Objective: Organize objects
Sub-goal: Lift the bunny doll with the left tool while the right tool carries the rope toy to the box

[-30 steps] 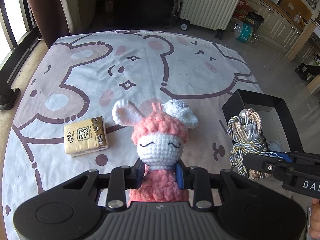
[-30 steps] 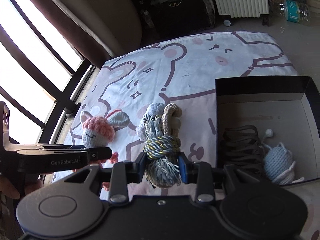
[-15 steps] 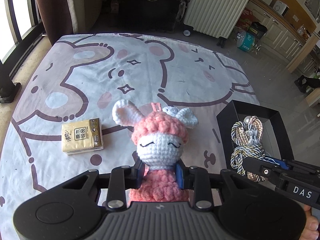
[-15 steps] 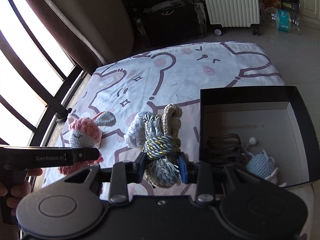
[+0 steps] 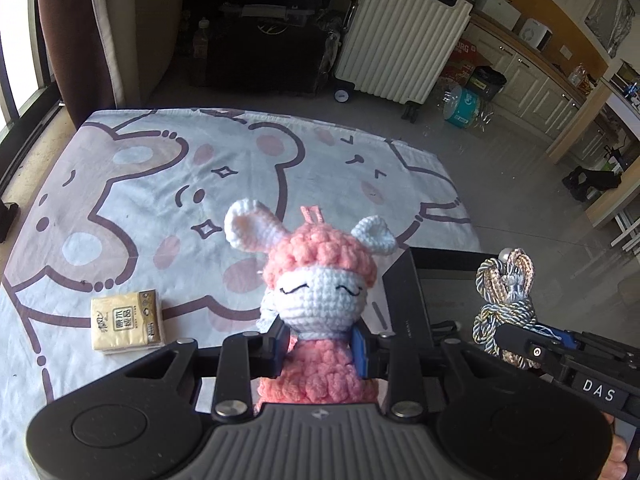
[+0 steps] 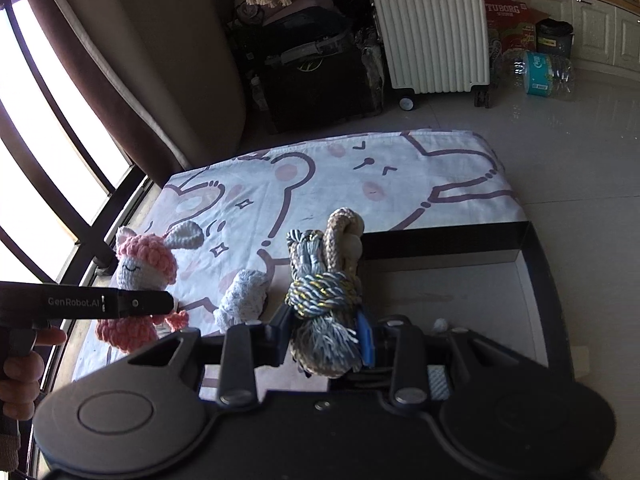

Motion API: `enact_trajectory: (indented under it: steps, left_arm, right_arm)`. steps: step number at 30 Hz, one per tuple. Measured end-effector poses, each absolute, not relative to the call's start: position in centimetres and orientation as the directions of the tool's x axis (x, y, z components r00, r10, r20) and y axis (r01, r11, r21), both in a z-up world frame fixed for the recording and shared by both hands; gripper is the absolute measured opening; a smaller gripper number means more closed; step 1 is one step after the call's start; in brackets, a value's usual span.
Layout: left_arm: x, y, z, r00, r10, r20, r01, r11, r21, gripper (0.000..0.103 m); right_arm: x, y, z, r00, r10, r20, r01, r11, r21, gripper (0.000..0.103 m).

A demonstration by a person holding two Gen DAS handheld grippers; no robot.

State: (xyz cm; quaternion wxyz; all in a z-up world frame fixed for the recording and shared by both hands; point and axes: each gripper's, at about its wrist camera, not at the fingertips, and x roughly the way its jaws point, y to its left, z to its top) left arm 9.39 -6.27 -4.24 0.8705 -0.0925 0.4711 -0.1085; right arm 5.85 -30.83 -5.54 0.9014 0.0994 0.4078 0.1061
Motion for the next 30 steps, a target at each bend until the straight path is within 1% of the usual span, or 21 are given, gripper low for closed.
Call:
enact_trajectory:
  steps: [3, 11, 22, 30]
  left_arm:
    - [9.9, -7.3, -3.8, 0.541, -0.302, -0.785, 0.103, 0.95, -0.294, 0.034]
    - [10.8, -10.7, -3.1, 0.552, -0.321, -0.77, 0.142, 0.946, -0.292, 0.034]
    - [11.6, -17.4, -1.5, 0.545, -0.373, -0.751, 0.238, 0.927, -0.288, 0.034]
    - [12.4, -20.9, -2.2, 0.562, -0.427, -0.708, 0.281, 0.904, -0.322, 0.034]
  right_arm:
    - [5.7, -32.1, -5.1, 0.66, 0.256, -0.706, -0.095, 0.961, 0.259, 0.035]
    - [5.2, -35.4, -4.8, 0.683, 0.204, -0.701, -0.048, 0.97, 0.236, 0.035]
    - [3.9, -39.3, -5.0, 0.71, 0.165, -0.685, 0.015, 0.969, 0.248, 0.035]
    - [3.2, -41.9, -5.6, 0.72, 0.142, -0.679, 0.055, 0.964, 0.26, 0.035]
